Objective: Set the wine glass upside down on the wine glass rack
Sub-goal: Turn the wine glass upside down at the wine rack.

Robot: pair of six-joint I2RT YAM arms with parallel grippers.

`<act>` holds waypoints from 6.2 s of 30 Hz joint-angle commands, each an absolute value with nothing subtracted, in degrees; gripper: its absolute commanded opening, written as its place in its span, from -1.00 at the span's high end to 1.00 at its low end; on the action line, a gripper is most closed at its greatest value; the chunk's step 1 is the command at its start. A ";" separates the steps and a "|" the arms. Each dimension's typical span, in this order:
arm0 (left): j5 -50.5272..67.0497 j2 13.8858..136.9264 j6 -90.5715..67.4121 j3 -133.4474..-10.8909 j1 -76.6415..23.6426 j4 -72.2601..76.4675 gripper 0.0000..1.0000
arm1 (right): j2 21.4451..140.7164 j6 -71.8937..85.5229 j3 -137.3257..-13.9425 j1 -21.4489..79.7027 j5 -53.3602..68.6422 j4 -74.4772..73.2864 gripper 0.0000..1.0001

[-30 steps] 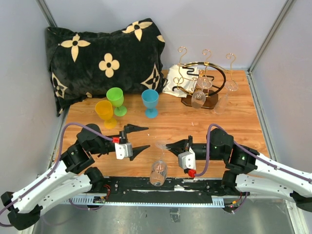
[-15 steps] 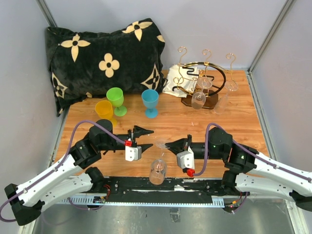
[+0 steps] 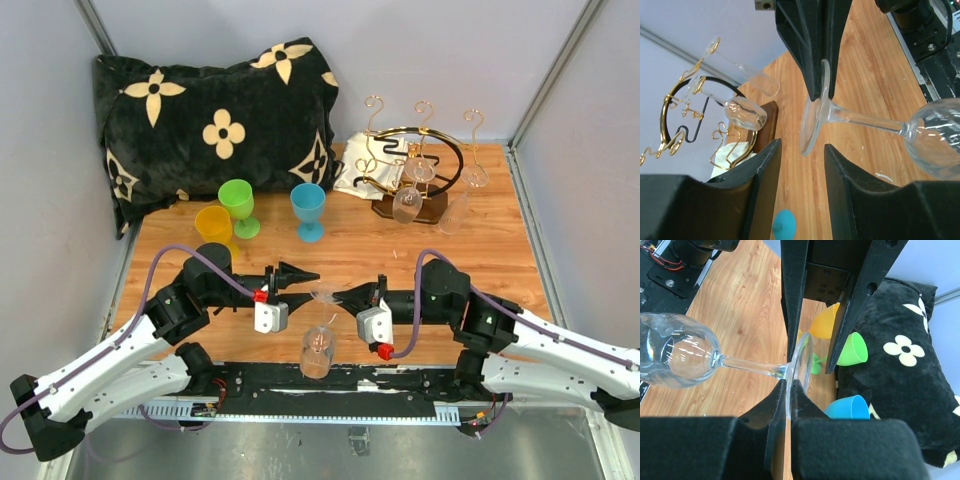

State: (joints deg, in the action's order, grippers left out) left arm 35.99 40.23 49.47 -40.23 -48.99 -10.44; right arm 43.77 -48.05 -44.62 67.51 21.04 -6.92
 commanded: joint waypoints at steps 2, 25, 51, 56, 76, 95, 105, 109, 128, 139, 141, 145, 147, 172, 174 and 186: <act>40.21 39.53 49.23 -41.40 -49.42 -8.17 0.13 | 44.76 -46.11 -47.00 68.36 21.62 -0.08 0.92; 36.82 38.53 51.20 -40.70 -49.40 -8.55 0.99 | 44.66 -45.06 -47.06 68.38 18.66 0.55 0.35; 18.35 36.81 52.12 -37.65 -49.42 -5.68 0.99 | 31.40 0.41 -25.13 68.35 -8.20 18.96 -0.50; 18.13 37.47 53.23 -38.13 -49.39 -6.28 0.99 | 33.72 5.38 -27.06 68.37 -10.12 17.65 -0.49; 29.45 40.96 59.63 -41.77 -49.48 -13.20 0.99 | 35.43 -39.44 -37.40 68.38 6.61 1.15 -0.39; 34.53 44.35 61.17 -44.01 -49.47 -17.05 0.99 | 51.77 -51.50 -50.66 68.38 15.46 -12.90 -0.01; 33.98 44.03 61.09 -43.88 -49.44 -17.14 0.99 | 53.97 -50.89 -51.65 68.38 16.72 -13.04 0.37; 33.49 43.82 61.02 -43.92 -49.43 -17.12 0.99 | 55.14 -50.81 -52.44 68.38 16.28 -13.38 0.51; 27.66 39.36 54.08 -40.76 -49.46 -9.34 -0.06 | 53.57 -52.11 -52.78 68.04 11.96 -14.35 0.99; 14.83 34.12 34.28 -37.91 -49.48 -0.21 -0.99 | 44.08 -53.33 -46.80 65.83 1.56 -14.03 0.99; 13.16 34.78 29.38 -38.73 -49.43 -0.60 -0.99 | 42.66 -52.98 -46.48 65.83 -0.58 -13.49 0.99; 11.86 36.15 21.27 -39.94 -49.48 -1.13 -0.99 | 40.58 -52.43 -45.59 65.83 -4.82 -11.02 0.99; 11.14 35.88 16.37 -38.84 -49.48 1.07 -0.99 | 40.18 -52.49 -45.15 65.83 -6.71 -9.69 0.99; 8.02 39.54 -18.76 -28.64 -49.48 20.39 -0.99 | 44.74 -48.17 -45.57 65.83 -10.33 2.27 0.99; 6.95 40.07 -18.80 -28.73 -49.48 20.14 -0.99 | 44.89 -48.25 -45.74 65.83 -9.71 2.63 0.99; 7.29 44.67 -16.50 -28.77 -50.18 23.72 -0.91 | 47.11 -46.68 -46.94 65.83 -8.09 5.73 0.98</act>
